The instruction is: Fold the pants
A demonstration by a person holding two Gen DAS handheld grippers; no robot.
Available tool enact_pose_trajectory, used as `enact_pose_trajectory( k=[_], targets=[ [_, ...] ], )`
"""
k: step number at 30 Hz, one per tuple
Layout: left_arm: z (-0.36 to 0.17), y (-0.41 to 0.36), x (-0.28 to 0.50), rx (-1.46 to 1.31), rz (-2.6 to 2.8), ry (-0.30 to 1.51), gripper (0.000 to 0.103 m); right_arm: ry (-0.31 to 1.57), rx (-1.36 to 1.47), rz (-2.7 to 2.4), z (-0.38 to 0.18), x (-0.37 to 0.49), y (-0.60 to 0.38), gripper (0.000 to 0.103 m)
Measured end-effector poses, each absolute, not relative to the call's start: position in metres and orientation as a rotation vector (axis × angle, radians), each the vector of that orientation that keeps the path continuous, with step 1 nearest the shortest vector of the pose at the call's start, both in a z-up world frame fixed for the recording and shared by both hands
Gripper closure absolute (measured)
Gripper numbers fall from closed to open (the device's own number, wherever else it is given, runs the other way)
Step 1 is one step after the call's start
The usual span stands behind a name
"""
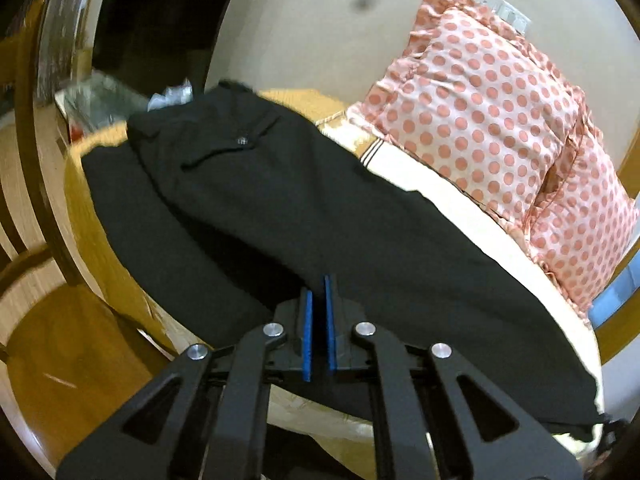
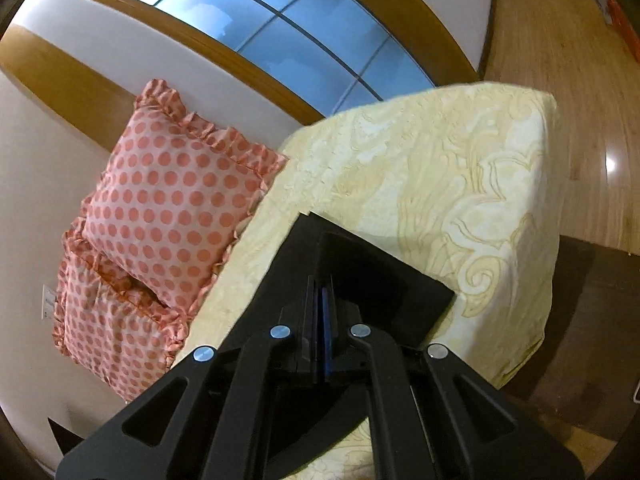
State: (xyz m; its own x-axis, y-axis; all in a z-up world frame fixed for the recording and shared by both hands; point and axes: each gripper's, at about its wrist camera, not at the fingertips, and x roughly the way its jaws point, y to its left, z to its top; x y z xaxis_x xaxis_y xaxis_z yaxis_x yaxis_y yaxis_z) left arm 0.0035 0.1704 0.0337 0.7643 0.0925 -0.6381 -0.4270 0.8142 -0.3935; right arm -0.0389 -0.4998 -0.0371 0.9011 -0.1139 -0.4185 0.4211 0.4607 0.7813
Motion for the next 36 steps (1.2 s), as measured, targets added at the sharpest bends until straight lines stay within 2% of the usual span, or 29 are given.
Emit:
enact_pose_trajectory(
  k=[2, 3, 4, 6, 9, 10, 14, 17, 19, 22, 26, 31, 36],
  targets=[
    [0.034, 0.181, 0.0, -0.608, 0.303, 0.625, 0.076, 0.33, 1.045, -0.338, -0.039, -0.039, -0.5, 0.101],
    [0.036, 0.19, -0.004, -0.64, 0.318, 0.604, 0.054, 0.333, 1.04, -0.342, -0.039, -0.039, -0.5, 0.101],
    [0.037, 0.197, -0.008, -0.67, 0.32, 0.584, 0.04, 0.335, 1.041, -0.344, -0.039, -0.039, -0.5, 0.101],
    [0.036, 0.215, -0.013, -0.749, 0.308, 0.553, 0.037, 0.34, 1.047, -0.348, -0.039, -0.039, -0.5, 0.101],
    [0.024, 0.242, -0.009, -0.894, 0.277, 0.578, 0.038, 0.344, 1.047, -0.35, -0.04, -0.039, -0.5, 0.101],
    [0.019, 0.25, -0.005, -0.939, 0.262, 0.592, 0.043, 0.344, 1.048, -0.349, -0.04, -0.039, -0.5, 0.101],
    [0.012, 0.26, 0.005, -0.998, 0.239, 0.608, 0.053, 0.343, 1.05, -0.35, -0.041, -0.039, -0.5, 0.101],
    [0.009, 0.267, 0.014, -1.037, 0.226, 0.611, 0.065, 0.34, 1.046, -0.348, -0.04, -0.039, -0.499, 0.101],
    [0.009, 0.277, 0.017, -1.038, 0.255, 0.602, 0.086, 0.332, 1.045, -0.345, -0.04, -0.039, -0.498, 0.101],
    [0.02, 0.283, 0.012, -1.022, 0.271, 0.574, 0.097, 0.301, 1.045, -0.331, -0.035, -0.041, -0.497, 0.101],
    [0.047, 0.264, -0.013, -0.894, 0.307, 0.531, 0.098, 0.266, 0.993, -0.332, -0.022, -0.046, -0.489, 0.101],
    [0.009, 0.269, -0.018, -0.913, 0.36, 0.646, 0.098, 0.351, 1.05, -0.381, -0.05, -0.041, -0.494, 0.101],
    [0.024, 0.268, -0.015, -0.815, 0.36, 0.623, 0.094, 0.32, 1.033, -0.373, -0.044, -0.05, -0.492, 0.101]
  ],
)
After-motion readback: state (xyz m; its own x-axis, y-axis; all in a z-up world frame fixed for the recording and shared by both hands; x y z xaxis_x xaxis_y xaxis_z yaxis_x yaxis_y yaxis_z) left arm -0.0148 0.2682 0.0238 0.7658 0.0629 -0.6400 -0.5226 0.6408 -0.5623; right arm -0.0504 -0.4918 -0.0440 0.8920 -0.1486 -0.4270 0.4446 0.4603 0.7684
